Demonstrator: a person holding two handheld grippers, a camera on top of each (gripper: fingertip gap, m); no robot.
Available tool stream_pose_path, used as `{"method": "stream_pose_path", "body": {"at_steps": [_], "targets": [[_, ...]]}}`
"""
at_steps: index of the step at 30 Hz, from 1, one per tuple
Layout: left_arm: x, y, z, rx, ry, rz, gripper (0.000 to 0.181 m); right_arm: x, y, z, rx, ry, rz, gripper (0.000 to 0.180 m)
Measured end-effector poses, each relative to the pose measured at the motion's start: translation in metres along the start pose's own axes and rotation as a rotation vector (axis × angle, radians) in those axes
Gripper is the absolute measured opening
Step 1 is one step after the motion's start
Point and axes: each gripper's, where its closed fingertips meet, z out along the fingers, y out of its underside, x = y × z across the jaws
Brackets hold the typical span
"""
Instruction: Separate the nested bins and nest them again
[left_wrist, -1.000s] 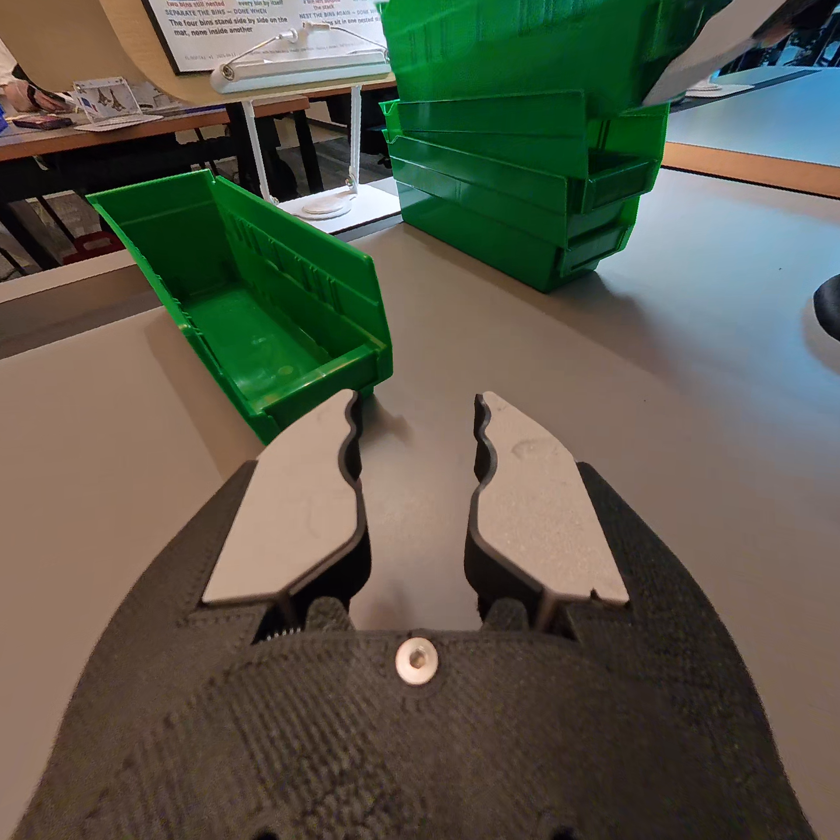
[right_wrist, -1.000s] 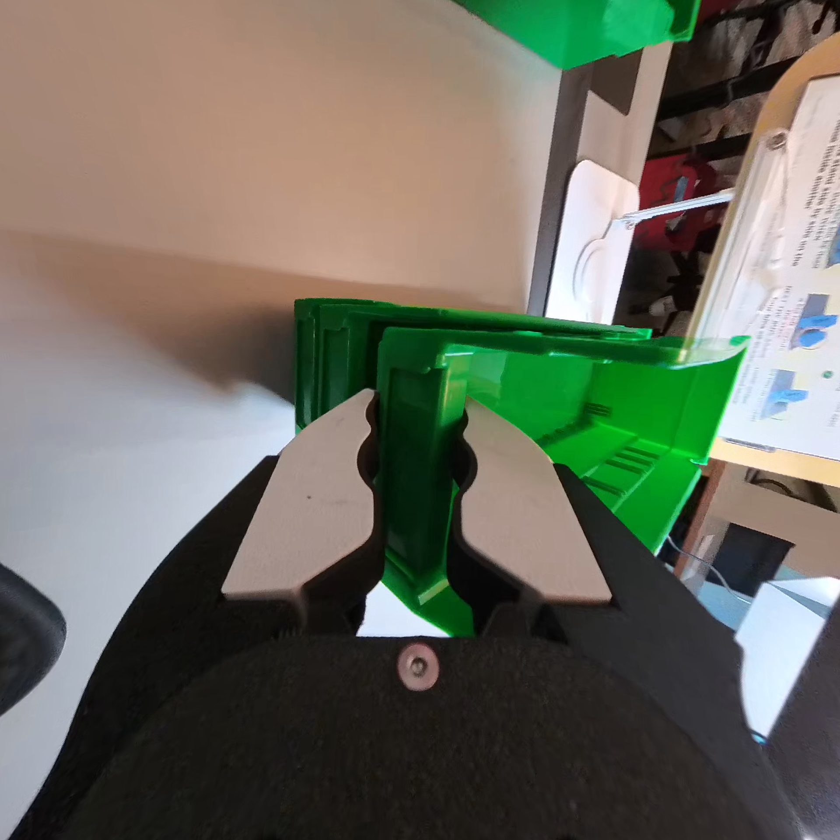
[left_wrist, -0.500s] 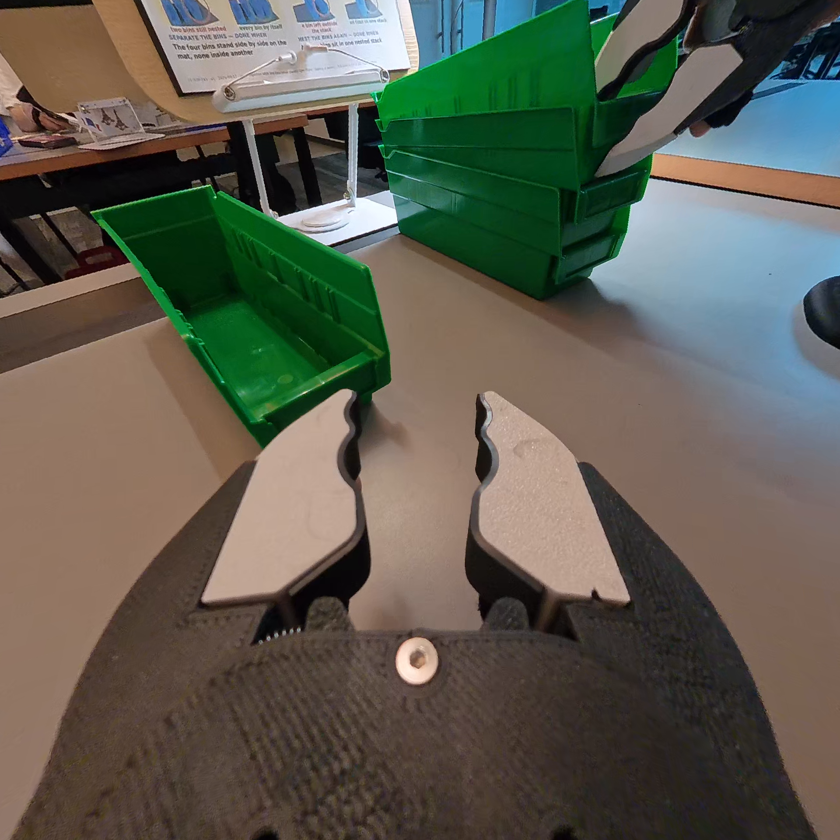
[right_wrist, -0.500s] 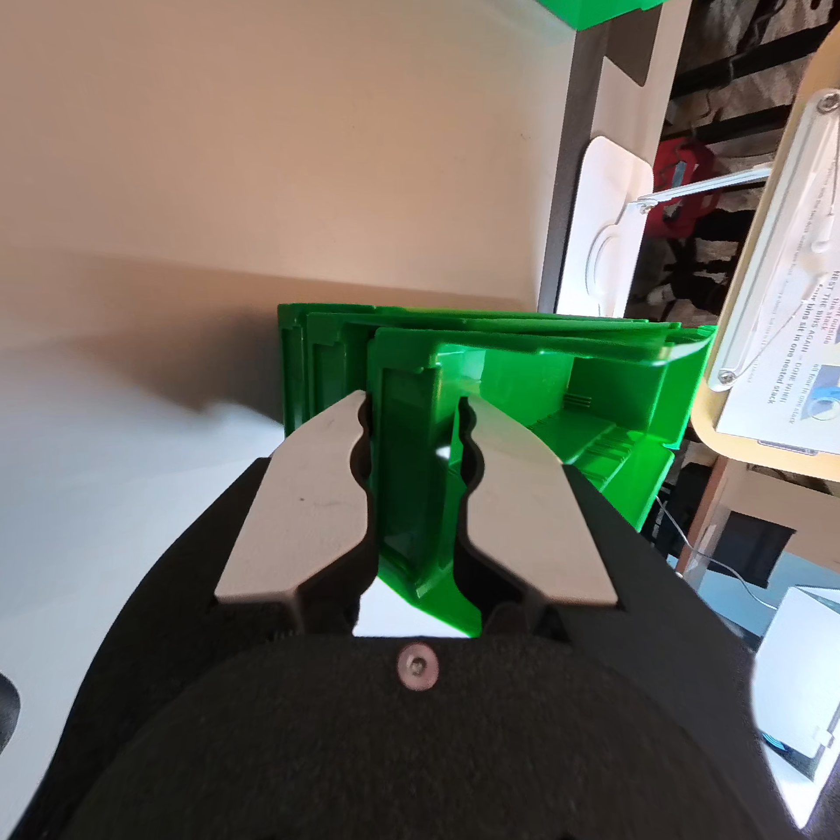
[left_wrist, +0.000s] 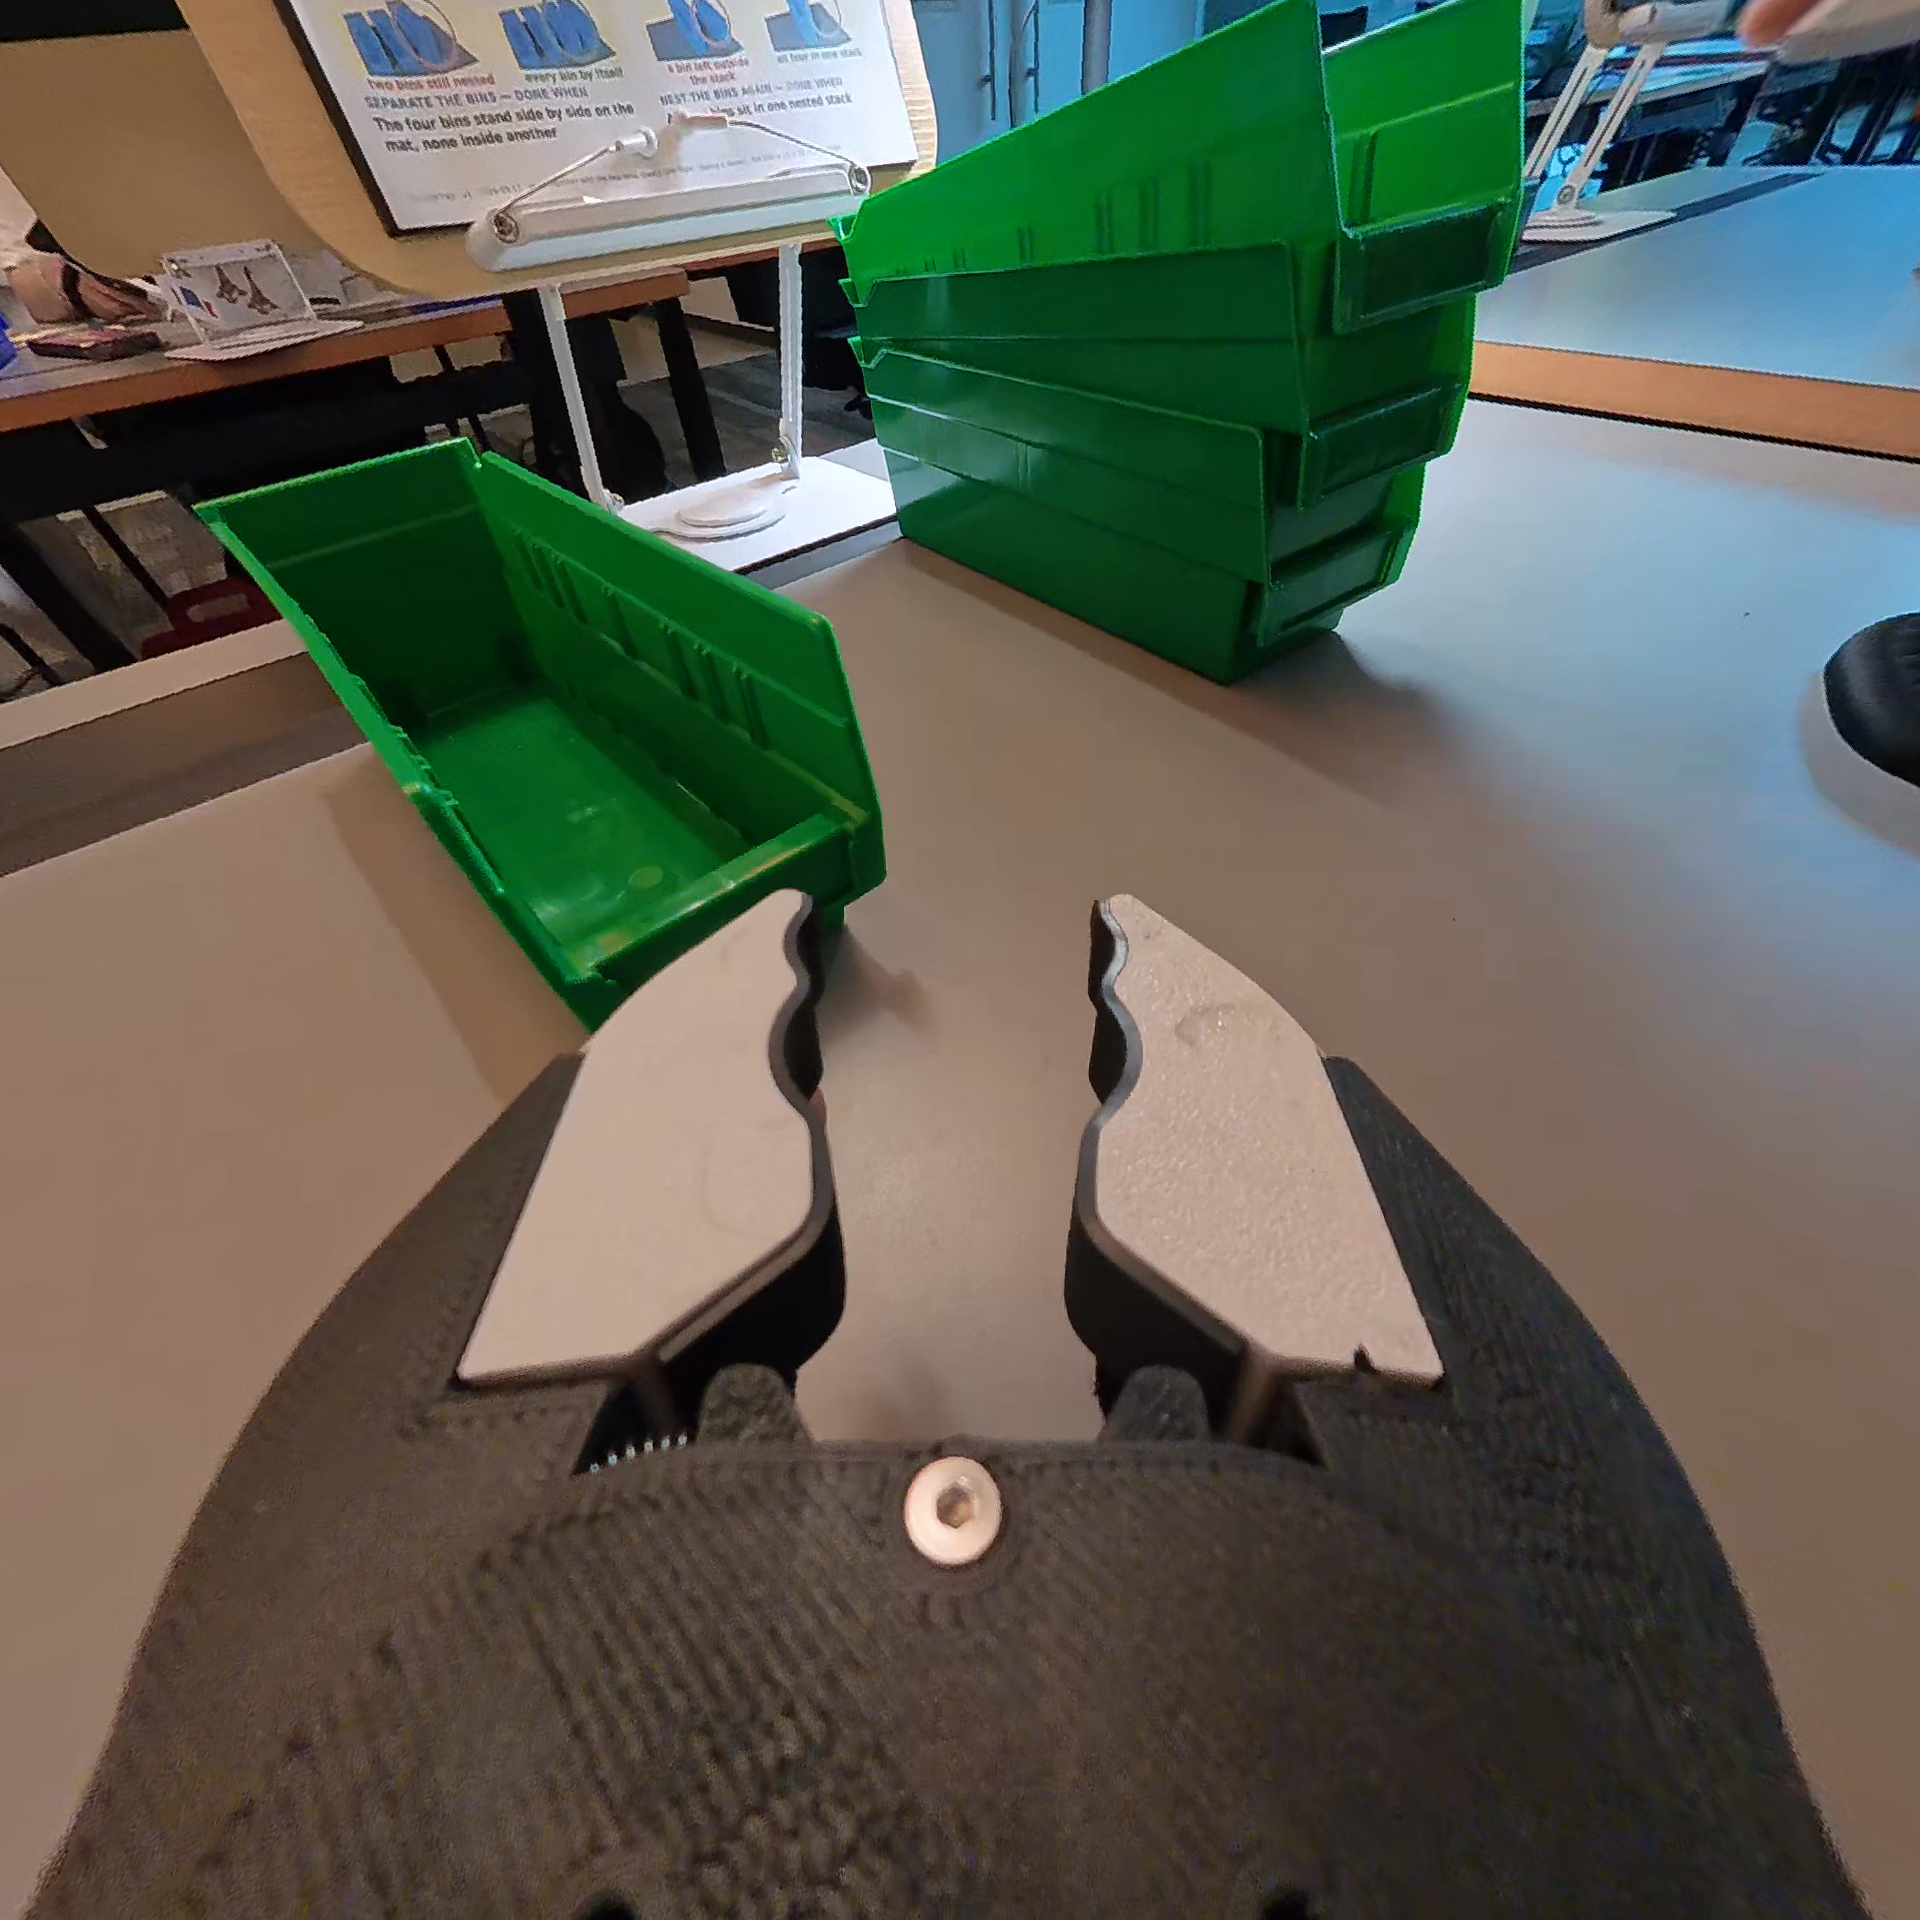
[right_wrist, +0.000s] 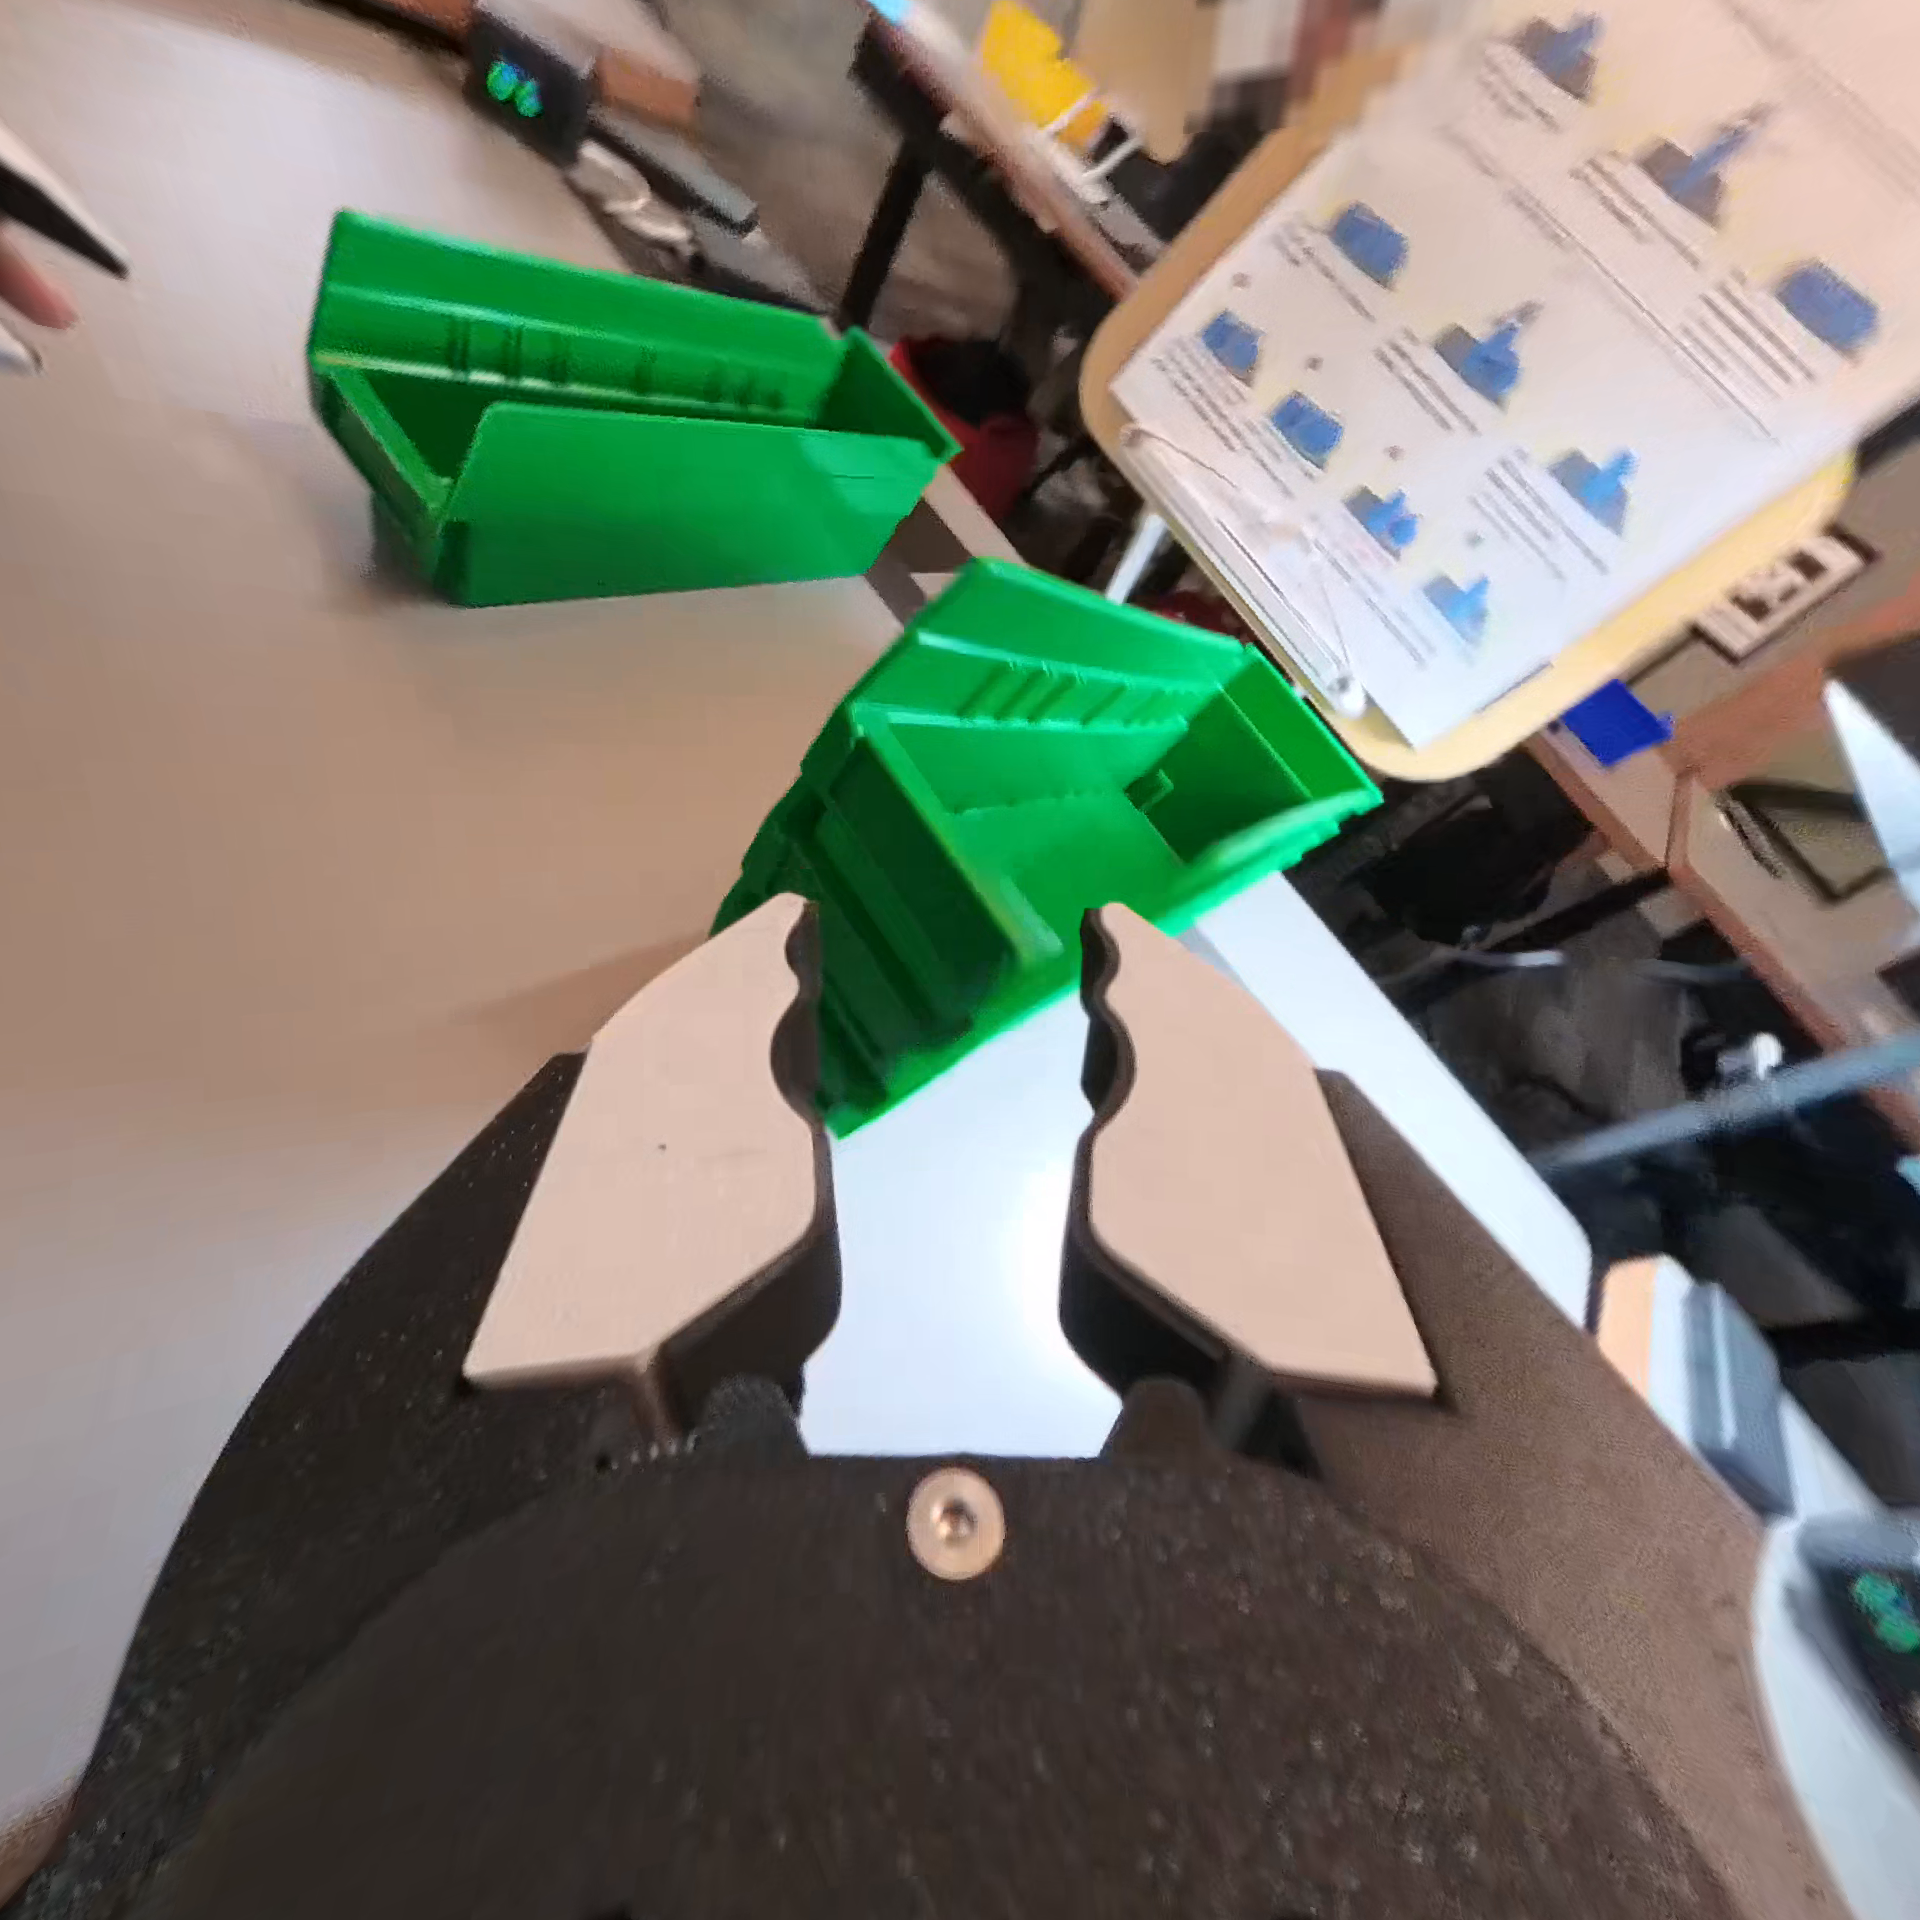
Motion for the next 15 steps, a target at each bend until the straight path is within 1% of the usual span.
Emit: {"method": "stream_pose_path", "body": {"at_steps": [2, 4, 7, 10, 15], "targets": [[-0.001, -0.001, 0.002, -0.011, -0.001, 0.028, 0.048, -0.004, 0.023, -0.02, 0.033, 0.045, 0.097, 0.049], [-0.007, -0.003, 0.006, -0.038, -0.022, 0.099, 0.047, -0.014, 0.048, -0.036, 0.052, 0.058, 0.198, 0.049], [-0.013, -0.006, 0.015, -0.122, -0.016, 0.21, 0.046, -0.027, 0.078, -0.054, 0.09, 0.075, 0.343, 0.053], [-0.021, -0.007, 0.032, -0.234, -0.005, 0.329, 0.046, -0.04, 0.093, -0.061, 0.128, 0.062, 0.483, 0.059], [-0.033, 0.006, 0.065, -0.465, 0.003, 0.568, 0.049, -0.047, 0.098, -0.051, 0.128, 0.054, 0.504, 0.066]]}}
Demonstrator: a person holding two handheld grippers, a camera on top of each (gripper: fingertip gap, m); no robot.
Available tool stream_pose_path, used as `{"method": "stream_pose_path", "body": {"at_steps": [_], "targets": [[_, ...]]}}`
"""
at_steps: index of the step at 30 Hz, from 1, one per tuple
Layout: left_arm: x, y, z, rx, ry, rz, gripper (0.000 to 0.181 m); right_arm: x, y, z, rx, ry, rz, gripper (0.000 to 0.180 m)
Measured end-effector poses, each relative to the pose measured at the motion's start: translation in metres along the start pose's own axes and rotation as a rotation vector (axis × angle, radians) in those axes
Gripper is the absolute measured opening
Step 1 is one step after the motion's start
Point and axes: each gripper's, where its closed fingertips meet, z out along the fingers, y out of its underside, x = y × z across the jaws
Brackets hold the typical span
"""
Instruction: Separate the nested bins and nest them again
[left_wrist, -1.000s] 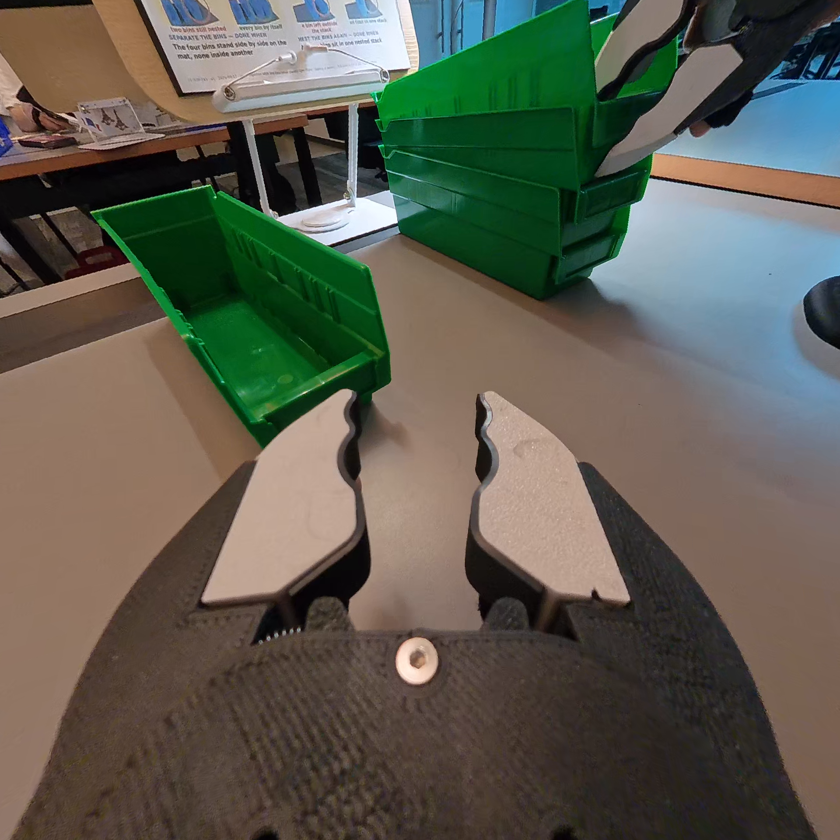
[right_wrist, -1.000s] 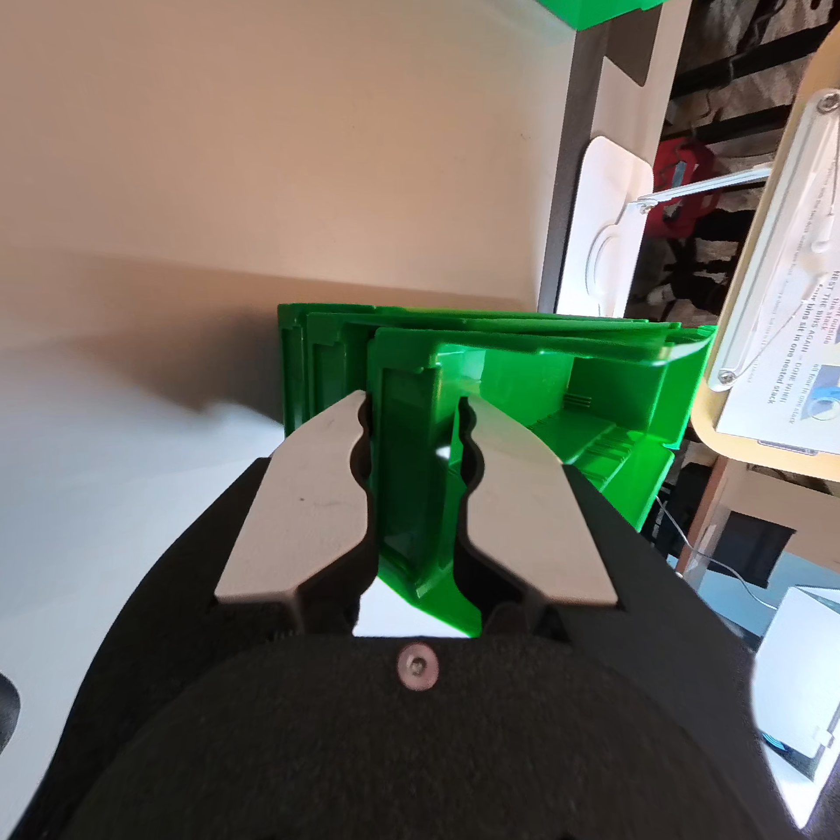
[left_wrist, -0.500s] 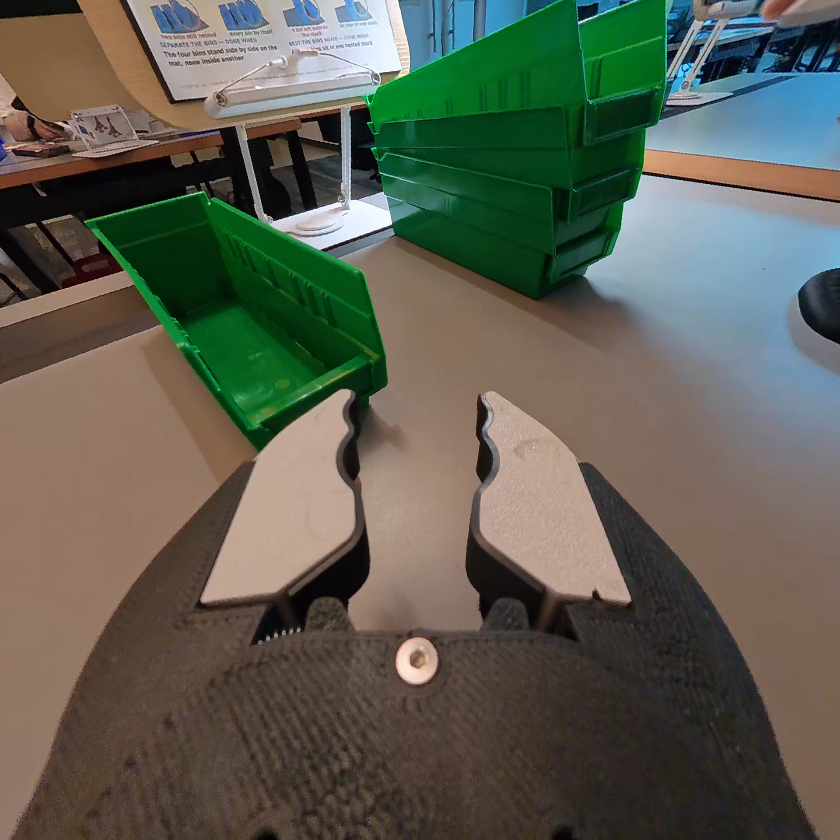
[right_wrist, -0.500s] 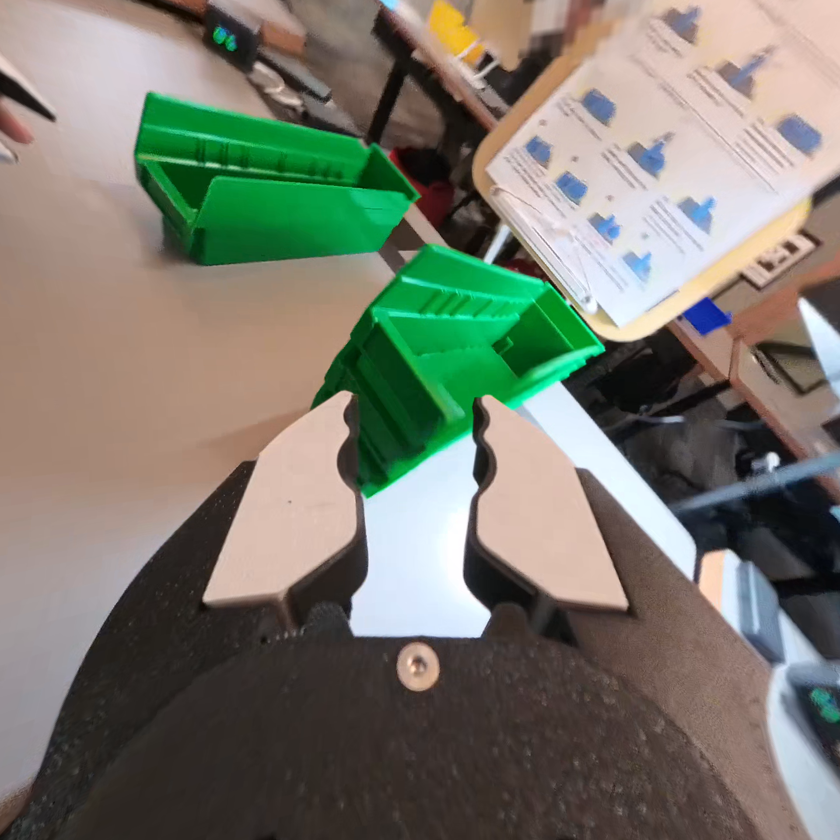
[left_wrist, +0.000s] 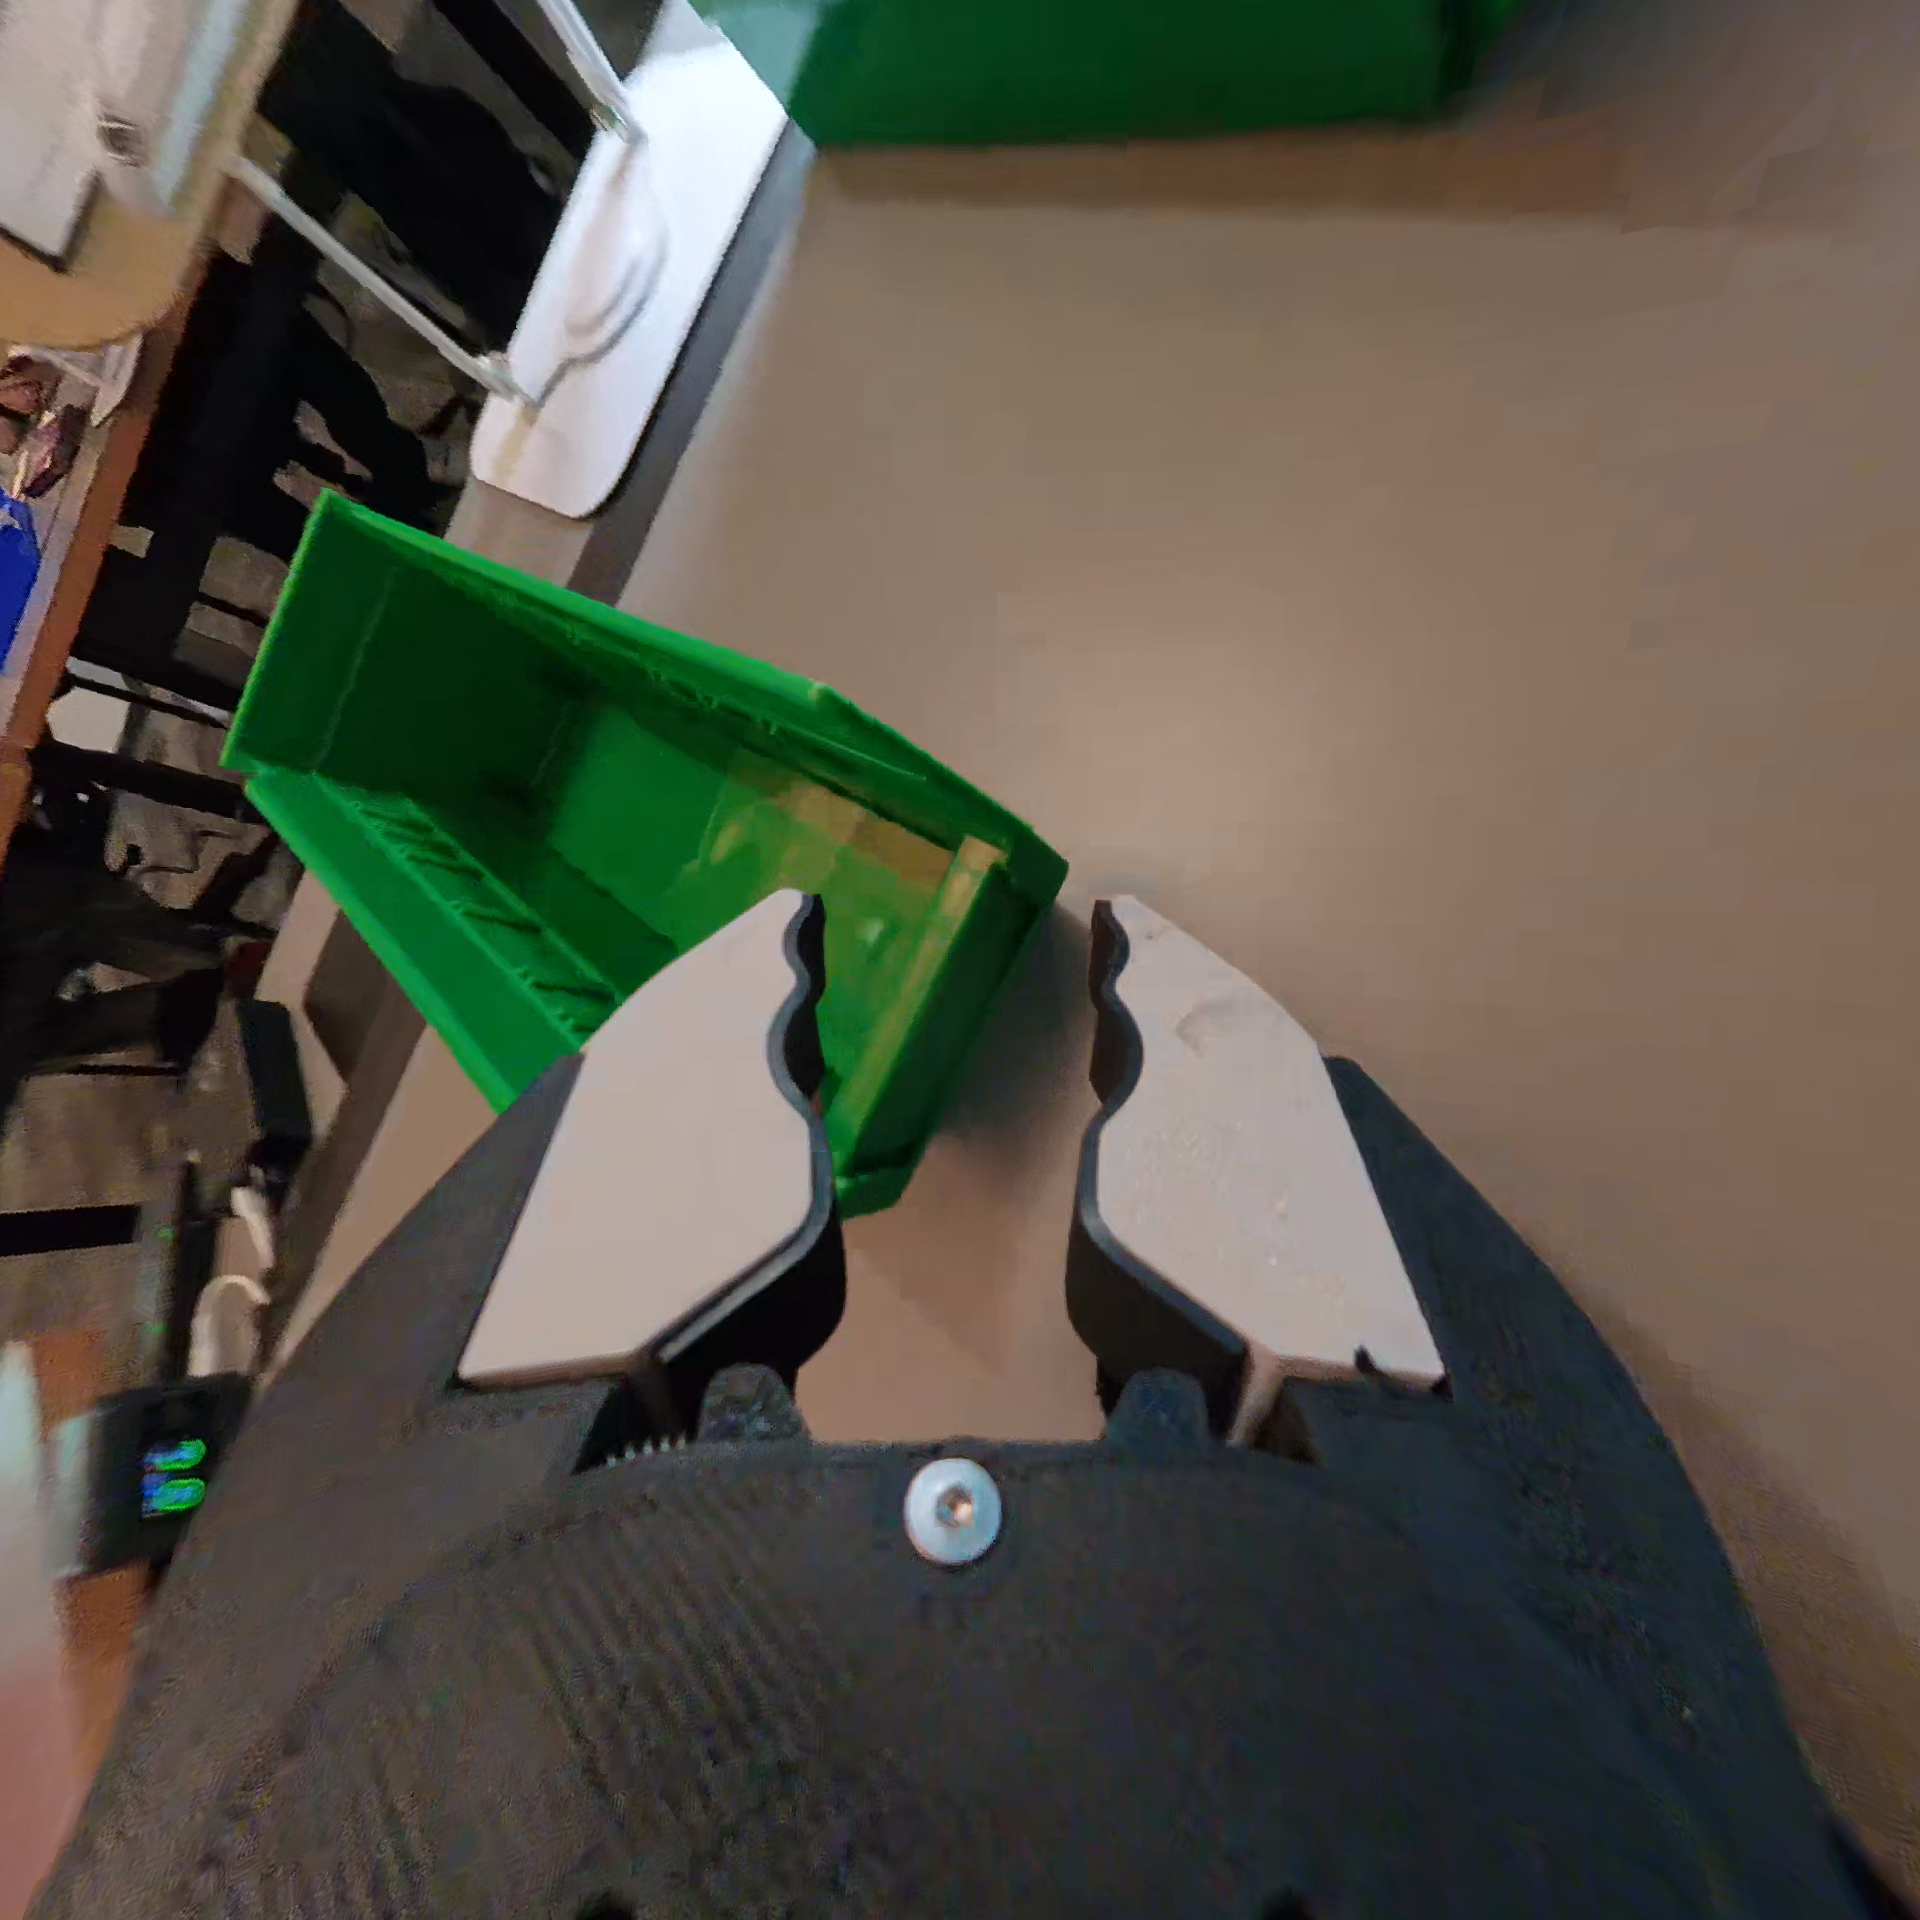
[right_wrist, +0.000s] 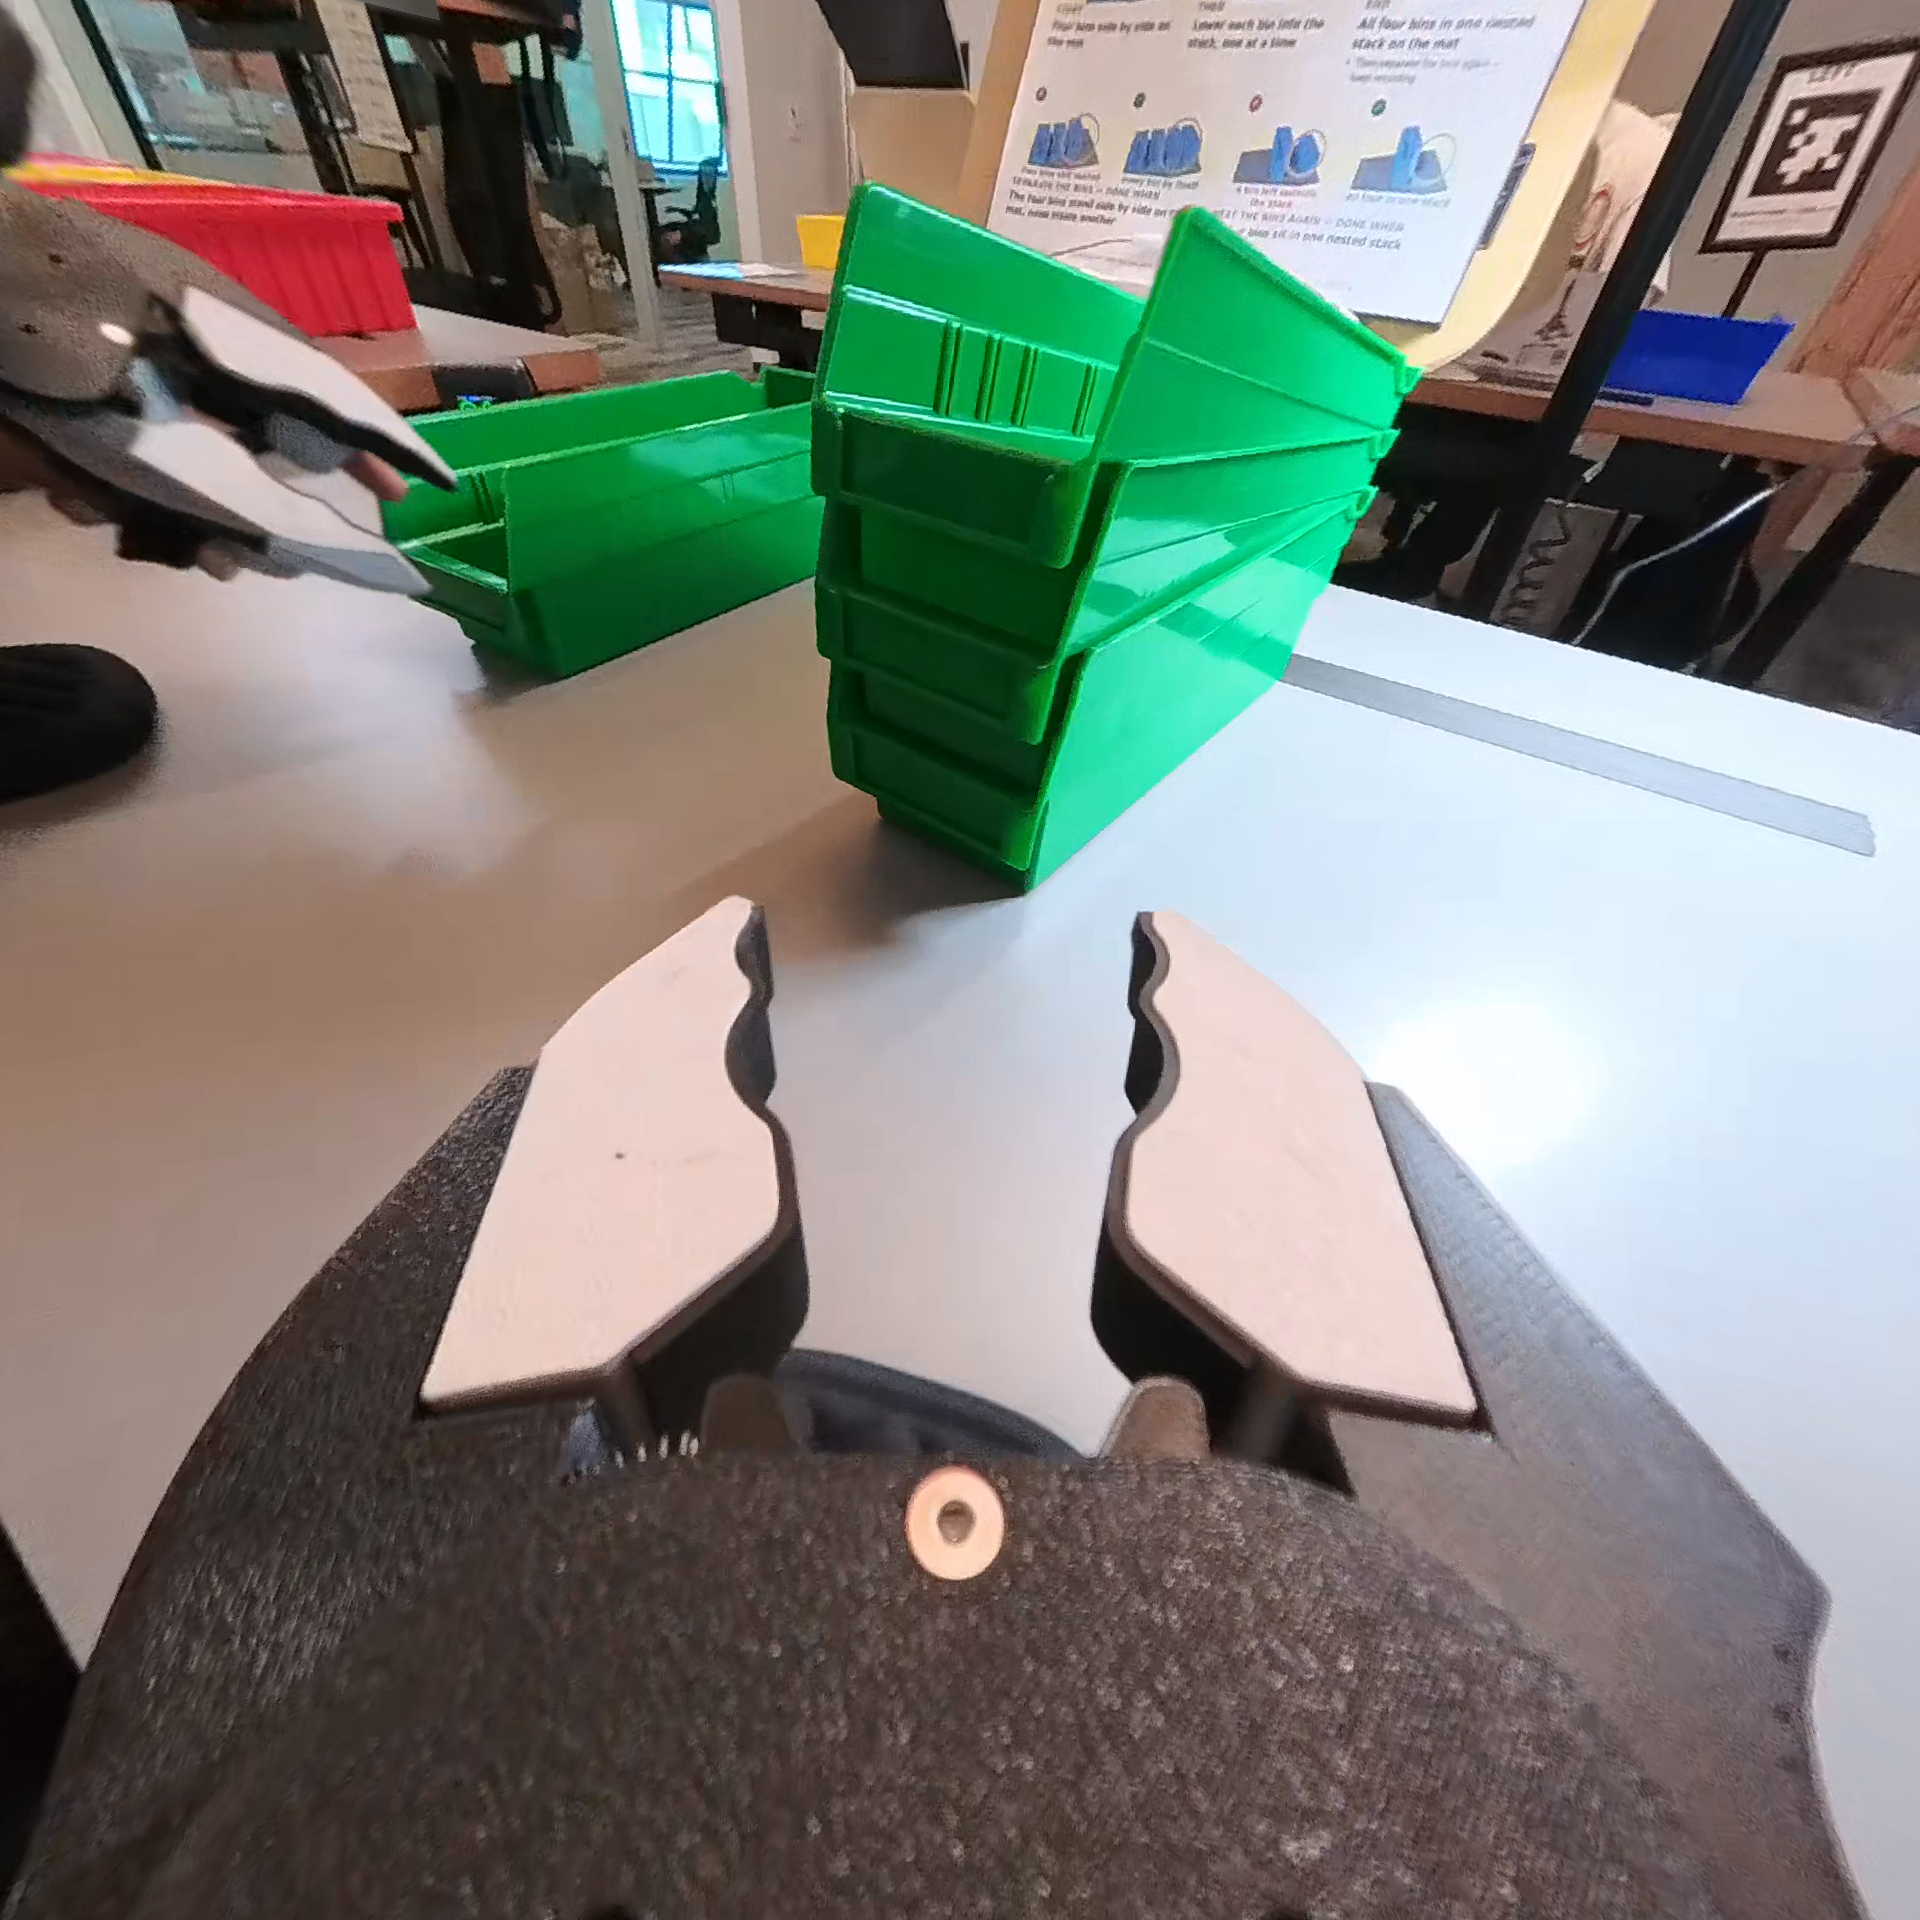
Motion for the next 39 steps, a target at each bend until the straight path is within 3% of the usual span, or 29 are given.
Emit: {"method": "stream_pose_path", "body": {"at_steps": [4, 8, 11, 15, 18, 25, 39], "targets": [[-0.002, 0.013, 0.025, -0.17, -0.005, 0.197, 0.051, -0.006, 0.001, 0.011, -0.031, -0.029, -0.032, 0.068], [0.001, 0.036, 0.043, -0.307, 0.045, 0.276, 0.052, -0.002, 0.003, 0.026, -0.09, -0.009, -0.078, 0.069], [-0.003, 0.048, 0.053, -0.353, 0.03, 0.31, 0.038, 0.016, 0.003, 0.048, -0.124, 0.065, -0.102, 0.062], [-0.004, 0.045, 0.057, -0.312, -0.024, 0.347, 0.031, 0.035, -0.011, 0.083, -0.089, 0.122, -0.07, 0.039], [0.002, 0.042, 0.054, -0.277, -0.024, 0.328, 0.031, 0.032, -0.018, 0.106, -0.064, 0.086, -0.03, 0.034], [0.007, 0.042, 0.042, -0.237, -0.017, 0.301, 0.03, 0.038, -0.025, 0.13, -0.053, 0.139, -0.024, 0.006], [0.016, 0.032, 0.019, -0.178, -0.032, 0.253, 0.029, -0.02, -0.028, 0.131, 0.003, -0.029, -0.203, 0.009]]}}
